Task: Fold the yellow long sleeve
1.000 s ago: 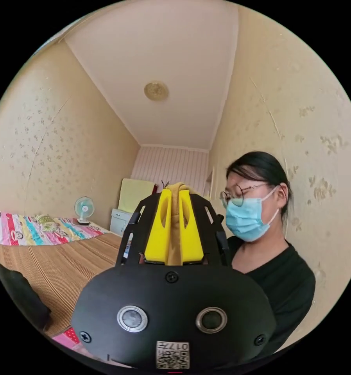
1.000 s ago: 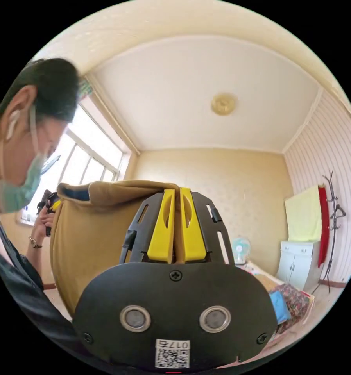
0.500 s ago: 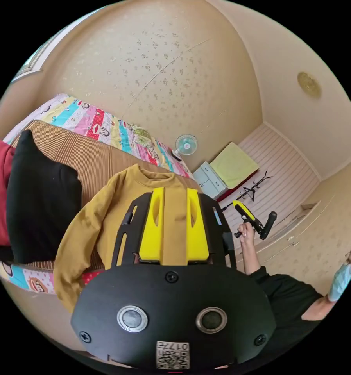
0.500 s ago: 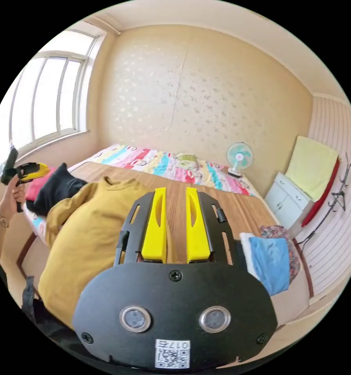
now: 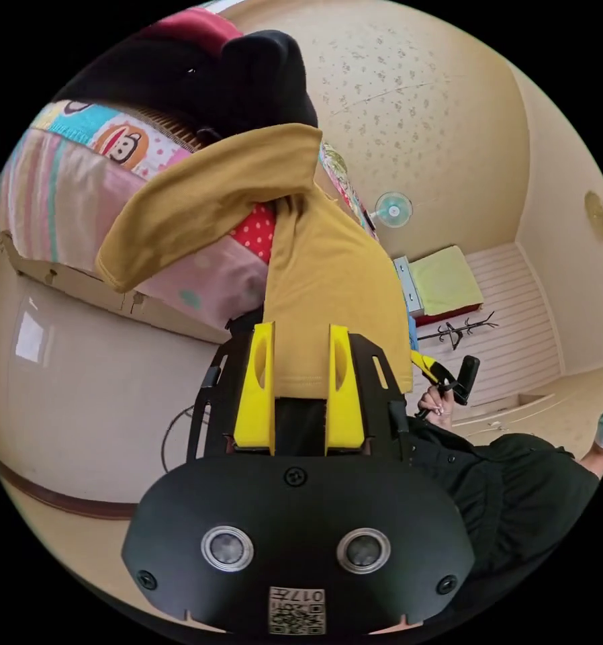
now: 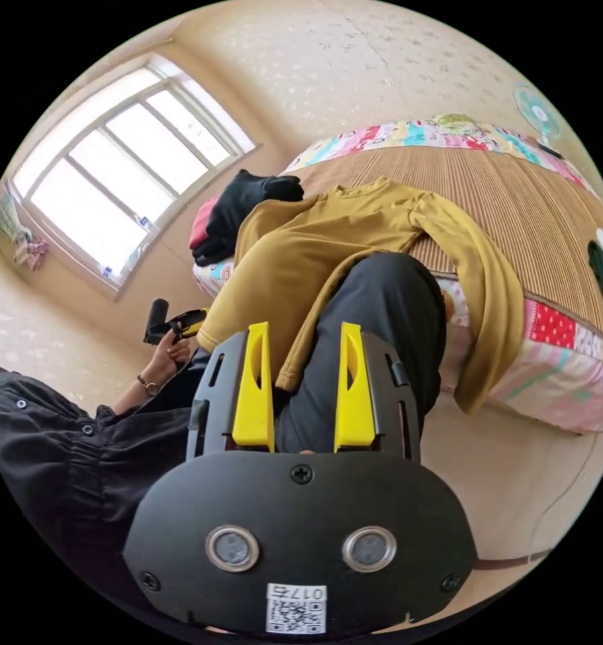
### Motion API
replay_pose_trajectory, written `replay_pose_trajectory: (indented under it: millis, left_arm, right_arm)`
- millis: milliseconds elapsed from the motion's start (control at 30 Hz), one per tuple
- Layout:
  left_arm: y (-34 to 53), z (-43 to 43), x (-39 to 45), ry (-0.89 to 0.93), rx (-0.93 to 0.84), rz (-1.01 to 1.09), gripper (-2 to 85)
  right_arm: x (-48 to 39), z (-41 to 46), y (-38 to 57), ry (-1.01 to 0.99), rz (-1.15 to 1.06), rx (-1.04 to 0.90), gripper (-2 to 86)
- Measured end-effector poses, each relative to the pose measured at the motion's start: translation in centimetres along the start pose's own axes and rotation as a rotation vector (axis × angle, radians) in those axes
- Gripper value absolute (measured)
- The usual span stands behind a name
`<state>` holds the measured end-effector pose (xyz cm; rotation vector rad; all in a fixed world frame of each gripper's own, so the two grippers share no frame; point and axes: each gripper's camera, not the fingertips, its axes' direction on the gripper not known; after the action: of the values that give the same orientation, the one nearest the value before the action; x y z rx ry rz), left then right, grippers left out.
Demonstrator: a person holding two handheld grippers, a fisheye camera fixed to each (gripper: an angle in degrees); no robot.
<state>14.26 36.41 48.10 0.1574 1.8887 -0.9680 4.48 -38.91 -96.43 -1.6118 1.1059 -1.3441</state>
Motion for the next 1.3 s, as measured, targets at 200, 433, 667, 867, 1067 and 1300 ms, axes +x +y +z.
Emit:
replay_pose_trajectory:
  millis: [200, 433, 667, 867, 1067, 1300]
  left_arm:
    - [-0.1, -0.5, -0.2, 0.054, 0.023, -0.011, 12.2]
    - [0.2, -3.3, 1.7, 0.132, 0.064, 0.040, 12.5]
    - [0.4, -2.2, 2.0, 0.174, -0.027, 0.056, 17.3]
    - [1.9, 0.1, 0.8, 0.240, -0.154, -0.020, 14.0]
    - [2.9, -4.7, 5.1, 0.532, -0.053, 0.223, 3.6]
    - [4.1, -11.8, 16.3, 0.449, -0.246, 0.598, 3.8]
  right_arm:
    - [-4.7, 7.2, -2.5, 0.231, -0.165, -0.353, 8.6]
    - [-2.6, -4.7, -0.1, 0.019, -0.154, -0.064, 2.9]
    - [3.8, -16.8, 7.3, -0.038, -0.132, 0.061, 2.5]
    - [8.7, -16.1, 12.1, -0.083, 0.062, 0.007, 2.5]
    - [9.9, -21.2, 14.7, -0.330, -0.029, 0.245, 2.5]
    - [8.0, -27.5, 17.9, -0.359, -0.375, 0.151, 2.2]
